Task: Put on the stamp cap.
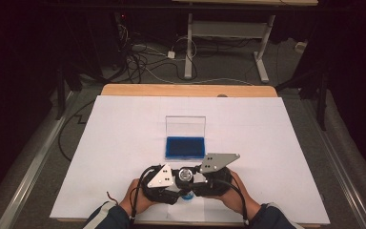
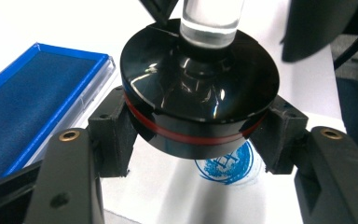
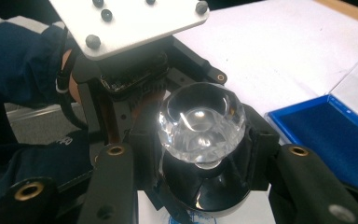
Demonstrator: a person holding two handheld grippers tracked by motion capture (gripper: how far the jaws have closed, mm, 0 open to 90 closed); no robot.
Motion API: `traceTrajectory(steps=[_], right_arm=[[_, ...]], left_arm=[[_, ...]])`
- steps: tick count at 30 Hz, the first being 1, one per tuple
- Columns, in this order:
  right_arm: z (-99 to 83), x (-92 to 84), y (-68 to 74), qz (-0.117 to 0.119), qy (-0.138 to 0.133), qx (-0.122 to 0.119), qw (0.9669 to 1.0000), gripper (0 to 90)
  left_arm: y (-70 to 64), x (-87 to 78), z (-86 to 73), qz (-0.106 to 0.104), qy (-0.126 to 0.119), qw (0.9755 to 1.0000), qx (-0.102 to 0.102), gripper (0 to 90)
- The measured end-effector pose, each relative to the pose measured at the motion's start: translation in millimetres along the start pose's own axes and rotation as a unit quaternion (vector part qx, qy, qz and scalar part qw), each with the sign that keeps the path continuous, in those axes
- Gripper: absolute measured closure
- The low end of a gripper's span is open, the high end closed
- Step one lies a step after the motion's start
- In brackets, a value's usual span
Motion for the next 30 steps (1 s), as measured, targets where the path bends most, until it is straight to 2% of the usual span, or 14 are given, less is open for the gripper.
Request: traceTrajectory(steps=[7,13,15,19,25,30], right_arm=[[3.4,-7.0,-2.3,-0.007,-0.014,0.002,0.9999,57.1],[3.5,-14.7,-6.1,-0.014,-0.019,0.002,0.9997,57.2],[3.5,-16.7,-7.6,-0.017,-0.02,0.002,0.9997,57.1],[4.1,-21.2,-9.0,-0.021,-0.023,0.0,0.9995,57.1],[3.0,-27.4,-12.5,-0.031,-0.025,0.0,0.9992,57.1],[2.0,-34.2,-14.5,-0.043,-0.027,-0.003,0.9987,57.1]], left_arm=[[3.8,1.7,-3.5,0.005,0.005,0.9999,-0.015,34.3],[7.1,-1.3,-5.7,0.013,0.003,0.9997,-0.02,30.6],[8.6,-2.2,-6.9,0.021,0.007,0.9996,-0.018,28.6],[11.7,-9.6,-10.2,0.034,0.005,0.9993,-0.017,26.4],[20.3,-24.9,-16.8,0.058,-0.003,0.9978,-0.032,21.6],[28.1,-37.6,-26.0,0.074,-0.007,0.9962,-0.046,21.4]])
Point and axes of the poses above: each handheld gripper's, and its own axes: x roughly forward along the jaws, z roughly out of its top, y roughly to its left, the point moved 8 cm from there along x, roughly forward along the jaws, and after that the axes turned 11 degrees about y, right-handed, at the moved point
